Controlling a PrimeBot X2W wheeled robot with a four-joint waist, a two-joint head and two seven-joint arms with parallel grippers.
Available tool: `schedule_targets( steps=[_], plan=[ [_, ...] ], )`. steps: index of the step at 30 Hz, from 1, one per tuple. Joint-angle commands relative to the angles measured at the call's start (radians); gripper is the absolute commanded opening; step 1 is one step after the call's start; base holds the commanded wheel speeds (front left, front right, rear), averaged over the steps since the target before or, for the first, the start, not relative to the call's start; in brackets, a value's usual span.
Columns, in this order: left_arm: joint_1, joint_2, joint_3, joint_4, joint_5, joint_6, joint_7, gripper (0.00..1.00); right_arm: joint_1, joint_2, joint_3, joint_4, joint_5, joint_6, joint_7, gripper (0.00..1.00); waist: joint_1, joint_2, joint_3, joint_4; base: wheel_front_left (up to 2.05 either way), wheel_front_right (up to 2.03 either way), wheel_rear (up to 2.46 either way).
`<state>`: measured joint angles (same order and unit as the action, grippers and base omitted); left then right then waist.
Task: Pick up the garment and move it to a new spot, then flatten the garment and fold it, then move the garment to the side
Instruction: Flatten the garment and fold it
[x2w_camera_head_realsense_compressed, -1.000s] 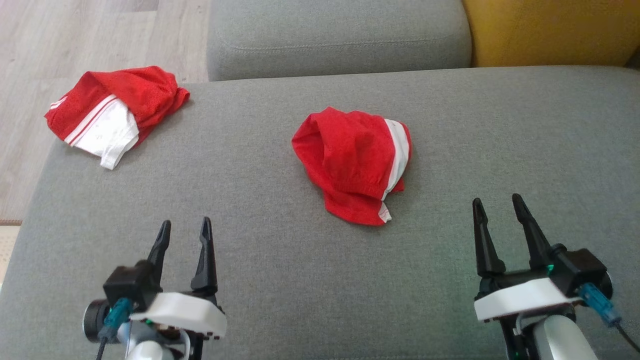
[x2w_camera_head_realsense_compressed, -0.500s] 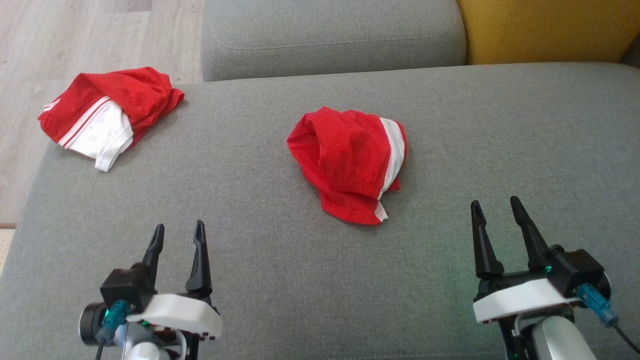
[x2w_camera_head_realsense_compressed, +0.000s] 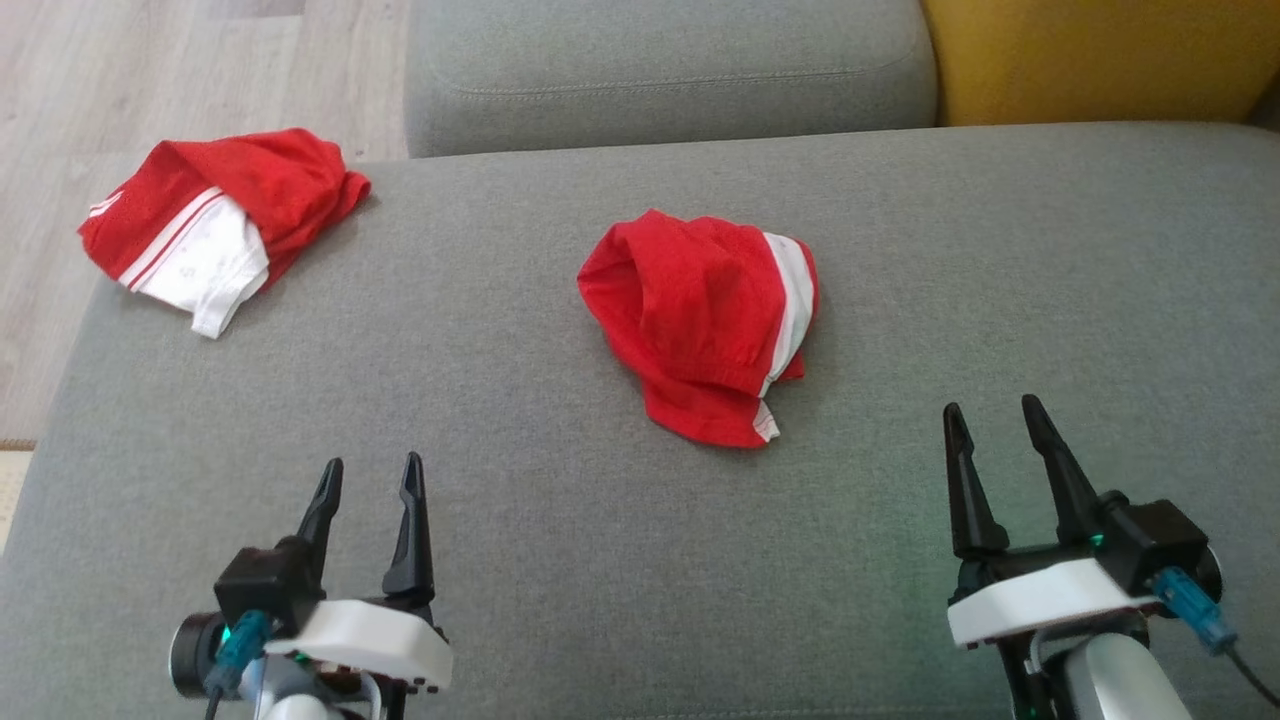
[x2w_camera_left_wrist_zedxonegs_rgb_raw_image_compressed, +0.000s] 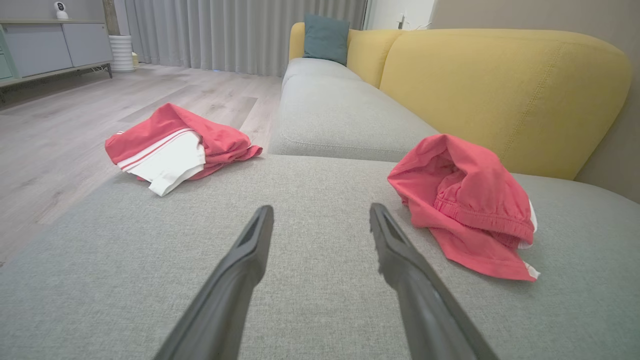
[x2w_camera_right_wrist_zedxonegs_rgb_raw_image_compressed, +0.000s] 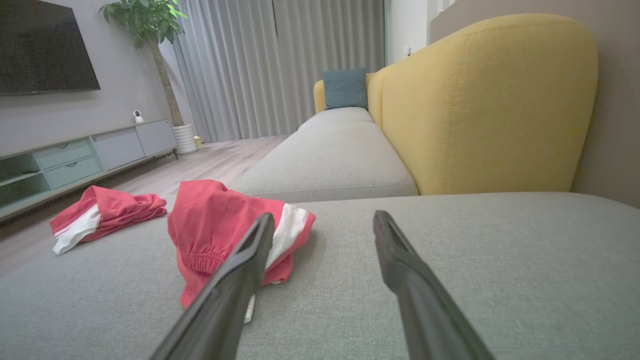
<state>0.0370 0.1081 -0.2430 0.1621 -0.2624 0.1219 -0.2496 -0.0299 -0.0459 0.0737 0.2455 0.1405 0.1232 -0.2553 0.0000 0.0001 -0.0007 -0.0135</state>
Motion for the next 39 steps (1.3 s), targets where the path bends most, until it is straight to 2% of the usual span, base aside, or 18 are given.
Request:
schedule_targets(
  steps=[1, 8, 16, 23, 30, 31, 32, 33, 35, 39],
  plan=[
    [-0.038, -0.002, 0.042, -0.032, 0.008, -0.004, -0.012, 1.0, -0.04, -0.004, 0.022, -0.025, -0.006, 0.008, -0.006, 1.0, 0.0, -0.0001, 0.002, 0.003, 0.0, 0.0, 0.0],
    [-0.055, -0.014, 0.027, -0.05, 0.034, -0.022, -0.012, 1.0, -0.093, -0.004, 0.085, 0.061, -0.036, 0.008, -0.006, 1.0, 0.0, -0.0001, 0.044, 0.046, 0.0, 0.0, 0.0],
    [-0.095, -0.037, -0.027, -0.071, 0.048, -0.046, -0.012, 1.0, -0.256, -0.004, 0.139, 0.308, -0.103, 0.008, -0.006, 1.0, 0.0, -0.0001, 0.114, 0.144, 0.0, 0.0, 0.0],
    [-0.105, -0.048, -0.046, -0.076, 0.043, -0.046, -0.012, 1.0, -0.352, -0.004, 0.093, 0.495, -0.179, 0.008, -0.006, 1.0, 0.0, -0.0001, 0.143, 0.216, 0.0, 0.0, 0.0],
    [-0.107, -0.052, -0.043, -0.08, 0.042, -0.045, -0.012, 1.0, -0.402, -0.004, -0.017, 0.517, -0.257, 0.008, -0.006, 1.0, 0.0, -0.0001, 0.161, 0.238, 0.0, 0.0, 0.0],
    [-0.107, -0.052, -0.043, -0.08, 0.042, -0.044, -0.012, 1.0, -0.407, -0.004, -0.031, 0.507, -0.261, 0.008, -0.006, 0.91, 0.0, -0.0001, 0.163, 0.238, 0.0, 0.0, 0.0],
    [-0.107, -0.053, -0.042, -0.08, 0.042, -0.044, -0.012, 1.0, -0.409, -0.004, -0.041, 0.496, -0.264, 0.008, -0.006, 0.55, 0.0, -0.0001, 0.163, 0.236, 0.0, 0.0, 0.0],
    [-0.107, -0.053, -0.041, -0.08, 0.041, -0.043, -0.012, 1.0, -0.41, -0.004, -0.048, 0.485, -0.263, 0.008, -0.006, 0.39, 0.0, -0.0001, 0.163, 0.234, 0.0, 0.0, 0.0],
    [-0.106, -0.054, -0.039, -0.08, 0.04, -0.042, -0.012, 1.0, -0.411, -0.004, -0.053, 0.462, -0.262, 0.008, -0.006, 0.0, 0.0, -0.0001, 0.163, 0.228, 0.0, 0.0, 0.0],
    [-0.108, -0.055, -0.04, -0.078, 0.037, -0.044, -0.012, 1.0, -0.409, -0.004, -0.016, 0.395, -0.232, 0.008, -0.006, 0.0, 0.0, -0.0001, 0.158, 0.217, 0.0, 0.0, 0.0]
  ],
)
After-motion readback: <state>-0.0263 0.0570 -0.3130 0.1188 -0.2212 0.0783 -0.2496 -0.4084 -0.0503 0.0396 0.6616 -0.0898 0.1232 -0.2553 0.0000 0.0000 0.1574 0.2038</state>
